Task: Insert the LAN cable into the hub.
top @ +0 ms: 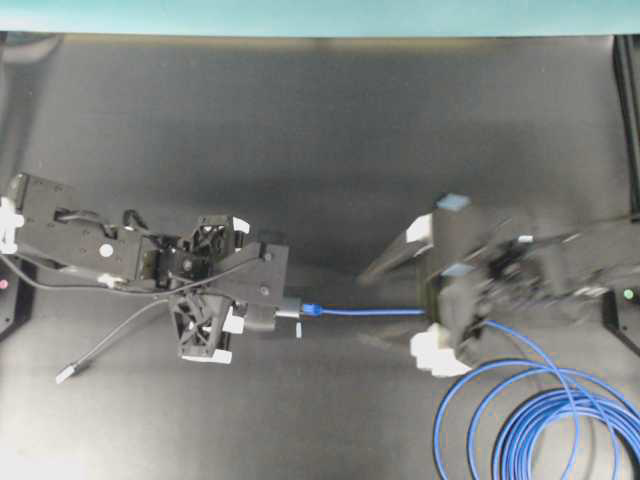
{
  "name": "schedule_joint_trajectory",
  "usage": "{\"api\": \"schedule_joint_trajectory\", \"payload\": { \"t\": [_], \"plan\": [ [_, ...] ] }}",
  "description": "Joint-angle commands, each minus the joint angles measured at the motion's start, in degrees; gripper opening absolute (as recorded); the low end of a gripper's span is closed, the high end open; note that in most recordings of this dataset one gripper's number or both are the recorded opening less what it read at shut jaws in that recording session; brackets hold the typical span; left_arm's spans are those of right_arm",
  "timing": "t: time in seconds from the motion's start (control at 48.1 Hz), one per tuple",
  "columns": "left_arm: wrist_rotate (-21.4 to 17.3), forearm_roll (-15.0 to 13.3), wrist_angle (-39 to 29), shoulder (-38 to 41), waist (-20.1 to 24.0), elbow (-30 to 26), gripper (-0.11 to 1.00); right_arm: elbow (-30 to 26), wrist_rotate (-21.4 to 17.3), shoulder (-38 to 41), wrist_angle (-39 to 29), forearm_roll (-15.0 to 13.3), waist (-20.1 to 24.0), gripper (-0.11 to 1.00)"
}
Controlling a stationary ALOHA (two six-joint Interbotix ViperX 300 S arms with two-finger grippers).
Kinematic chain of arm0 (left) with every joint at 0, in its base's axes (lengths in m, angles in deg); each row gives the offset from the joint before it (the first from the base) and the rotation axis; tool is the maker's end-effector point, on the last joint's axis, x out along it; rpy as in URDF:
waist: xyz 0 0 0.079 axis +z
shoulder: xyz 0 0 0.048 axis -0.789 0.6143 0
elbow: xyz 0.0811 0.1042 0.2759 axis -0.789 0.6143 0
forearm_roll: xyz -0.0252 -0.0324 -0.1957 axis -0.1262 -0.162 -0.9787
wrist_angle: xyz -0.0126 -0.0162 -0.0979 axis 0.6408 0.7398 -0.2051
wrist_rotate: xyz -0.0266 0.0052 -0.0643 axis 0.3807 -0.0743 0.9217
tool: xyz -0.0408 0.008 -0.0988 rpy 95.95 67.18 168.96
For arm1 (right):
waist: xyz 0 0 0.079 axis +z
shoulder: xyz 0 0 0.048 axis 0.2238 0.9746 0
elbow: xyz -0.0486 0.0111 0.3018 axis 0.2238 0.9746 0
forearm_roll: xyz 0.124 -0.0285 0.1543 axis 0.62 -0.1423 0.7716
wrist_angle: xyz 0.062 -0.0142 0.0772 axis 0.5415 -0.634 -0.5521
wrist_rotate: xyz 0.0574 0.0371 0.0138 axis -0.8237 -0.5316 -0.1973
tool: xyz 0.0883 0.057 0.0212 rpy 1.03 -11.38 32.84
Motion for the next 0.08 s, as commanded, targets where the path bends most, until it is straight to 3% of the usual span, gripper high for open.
{"api": "schedule_joint_trajectory", "payload": {
  "t": [0.0, 0.062],
  "plan": [
    [0.18, 0.09, 0.97, -0.09, 0.00, -0.35, 0.29, 1.05, -0.35, -4.13, 1.14, 0.09, 0.26, 0.84],
    [0.53, 0.09, 1.41, -0.09, 0.00, -0.35, 0.29, 2.55, -0.35, -6.24, 1.85, 0.09, 0.26, 0.84]
  ]
}}
